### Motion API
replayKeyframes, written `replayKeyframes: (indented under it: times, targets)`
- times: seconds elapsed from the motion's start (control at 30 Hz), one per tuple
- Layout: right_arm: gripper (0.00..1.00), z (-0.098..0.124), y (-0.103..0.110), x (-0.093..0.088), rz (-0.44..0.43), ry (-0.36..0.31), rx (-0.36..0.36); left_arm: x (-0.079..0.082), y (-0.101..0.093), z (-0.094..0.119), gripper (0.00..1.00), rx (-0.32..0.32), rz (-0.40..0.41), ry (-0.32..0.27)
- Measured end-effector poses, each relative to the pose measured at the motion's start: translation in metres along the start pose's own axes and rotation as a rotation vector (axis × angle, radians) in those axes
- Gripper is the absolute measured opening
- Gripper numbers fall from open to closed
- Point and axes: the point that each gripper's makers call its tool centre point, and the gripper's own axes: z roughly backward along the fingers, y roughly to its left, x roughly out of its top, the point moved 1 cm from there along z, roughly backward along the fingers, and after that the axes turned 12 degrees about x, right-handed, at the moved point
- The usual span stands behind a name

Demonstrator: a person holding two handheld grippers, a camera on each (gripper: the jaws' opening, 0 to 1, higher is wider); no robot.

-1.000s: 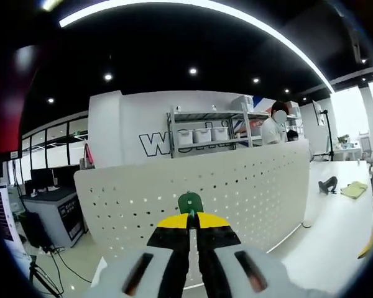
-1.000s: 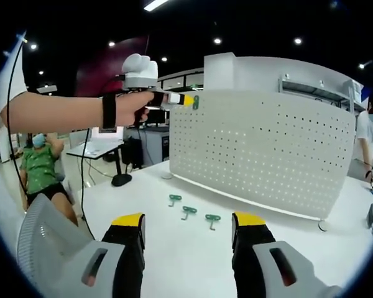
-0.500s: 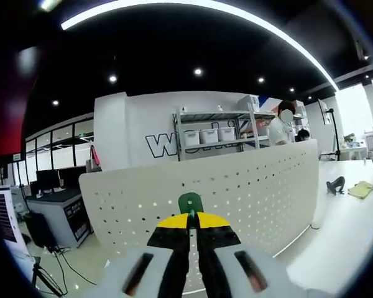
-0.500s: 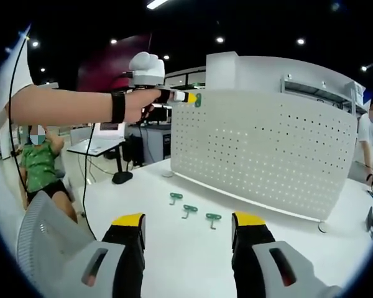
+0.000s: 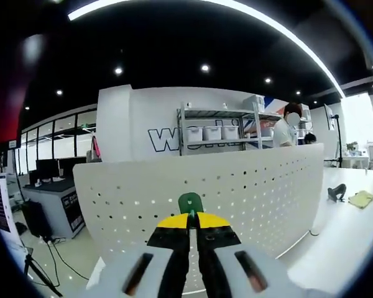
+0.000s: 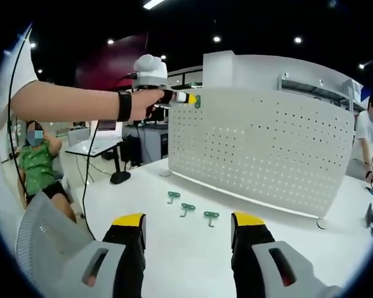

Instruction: Insert the hook assembly into the mounting plate slot until the hook locks in place.

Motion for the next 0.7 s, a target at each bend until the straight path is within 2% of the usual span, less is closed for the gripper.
replayKeyframes:
  times: [0.2,0.27,0.33,0.5,0.57,0.7]
  targets:
    - [0.54,0.002,-0.004,0.003,-0.005,-0.012,-0.011,0.005,-0.003,-0.006,0.02,0.001,-0.032,-0.015]
    - [0.54,0.002,-0.004,0.003,-0.007,-0.016,-0.009,0.006,-0.003,-0.009,0.02,0.012,-0.07,-0.023]
    - [0.54,0.002,-0.004,0.003,-0.011,-0.017,-0.007,0.006,-0.006,-0.012,0.02,-0.003,-0.062,-0.019]
    - [0.54,0.002,-0.005,0.003,-0.01,-0.017,-0.01,0.008,-0.005,-0.019,0.02,0.006,-0.066,-0.017]
    - [0.54,0.002,-0.005,0.001,-0.015,-0.011,-0.009,0.007,-0.007,-0.023,0.02,-0.001,-0.092,-0.016]
    - [0.54,0.001,-0.004,0.001,-0.012,-0.01,-0.007,0.006,-0.004,-0.029,0.02,0.005,-0.078,-0.004]
